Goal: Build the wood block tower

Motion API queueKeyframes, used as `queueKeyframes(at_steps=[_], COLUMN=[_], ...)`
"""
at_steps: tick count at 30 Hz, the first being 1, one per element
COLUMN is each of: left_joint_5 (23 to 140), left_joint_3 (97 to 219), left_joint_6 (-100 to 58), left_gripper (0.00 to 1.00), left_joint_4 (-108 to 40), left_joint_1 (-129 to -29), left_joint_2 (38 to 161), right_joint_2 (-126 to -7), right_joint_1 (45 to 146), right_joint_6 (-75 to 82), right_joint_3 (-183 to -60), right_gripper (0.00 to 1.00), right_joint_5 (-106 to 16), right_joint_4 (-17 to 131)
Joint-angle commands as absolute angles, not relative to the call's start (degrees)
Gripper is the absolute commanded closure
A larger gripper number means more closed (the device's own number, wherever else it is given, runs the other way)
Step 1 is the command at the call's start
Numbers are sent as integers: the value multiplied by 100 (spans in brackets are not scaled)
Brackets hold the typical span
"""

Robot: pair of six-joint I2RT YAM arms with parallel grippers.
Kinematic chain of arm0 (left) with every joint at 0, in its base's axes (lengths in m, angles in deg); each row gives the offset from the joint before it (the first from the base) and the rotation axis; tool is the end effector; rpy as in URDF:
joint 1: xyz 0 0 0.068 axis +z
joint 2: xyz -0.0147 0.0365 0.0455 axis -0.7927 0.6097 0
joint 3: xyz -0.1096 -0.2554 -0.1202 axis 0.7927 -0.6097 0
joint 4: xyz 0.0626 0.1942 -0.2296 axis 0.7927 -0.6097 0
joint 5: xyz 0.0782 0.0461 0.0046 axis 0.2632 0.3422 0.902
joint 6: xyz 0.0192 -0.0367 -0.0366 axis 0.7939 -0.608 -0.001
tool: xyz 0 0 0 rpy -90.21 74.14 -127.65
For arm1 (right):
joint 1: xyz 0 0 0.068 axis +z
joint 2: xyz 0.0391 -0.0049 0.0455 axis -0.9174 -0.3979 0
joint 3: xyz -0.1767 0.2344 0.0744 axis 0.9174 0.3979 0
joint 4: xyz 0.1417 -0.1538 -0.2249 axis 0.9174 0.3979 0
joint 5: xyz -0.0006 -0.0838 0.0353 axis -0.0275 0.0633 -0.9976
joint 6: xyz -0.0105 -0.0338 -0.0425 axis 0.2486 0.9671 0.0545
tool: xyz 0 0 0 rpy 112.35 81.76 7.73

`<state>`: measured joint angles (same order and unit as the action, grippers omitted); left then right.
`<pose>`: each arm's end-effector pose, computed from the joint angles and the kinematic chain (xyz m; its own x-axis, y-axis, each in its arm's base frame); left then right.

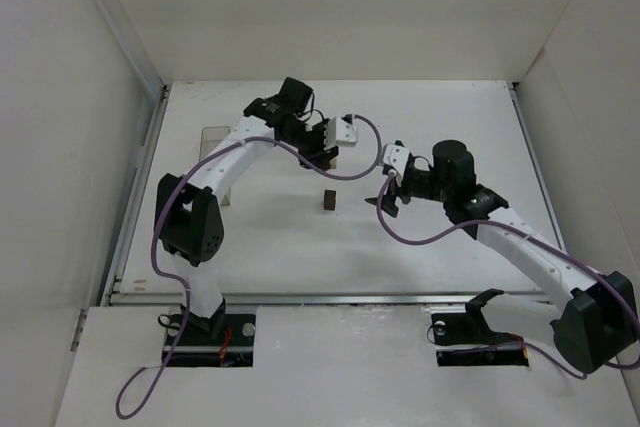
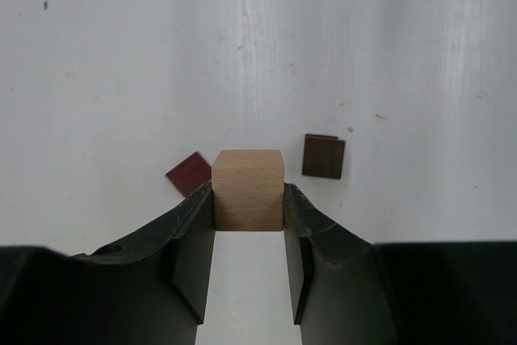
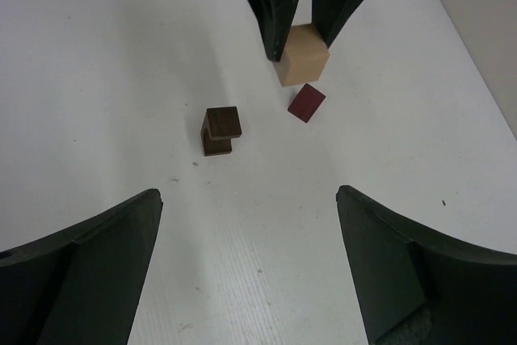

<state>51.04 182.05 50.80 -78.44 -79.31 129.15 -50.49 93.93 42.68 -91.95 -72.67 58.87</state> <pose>0.4002 -0.2292 0.3325 0.2704 0.6232 -0.7338 0.9505 -0.0519 0.3062 0.2481 0.1526 0.3049 0.1858 -0.4019 -0.8966 -0.8904 0.3170 -0.3266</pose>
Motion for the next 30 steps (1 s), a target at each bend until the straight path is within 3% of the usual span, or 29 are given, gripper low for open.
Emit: queueKeyframes(at_steps=[1,16,30], left_joint_5=[5075,5498,5621], left_joint_3=[18114,17096,16919], left_joint_6=[4952,4698,4566], left_gripper=[100,100,100], left_joint_4=[-8133,-7606,-7272], left_joint_1=[-8196,-8539,-8539], left_joint_2=[12820,12644,12644], right_joint_2=[-4815,-4419,-4366], right_joint_1=[9336,9336,9336], right_joint_6=[4170,4117,4117], right_joint_3=[-9146,-8812,-8812], right_gripper=[6,6,6], right_joint_5=[-7278,-7119,-7014], right_joint_4=[5773,5825,5825])
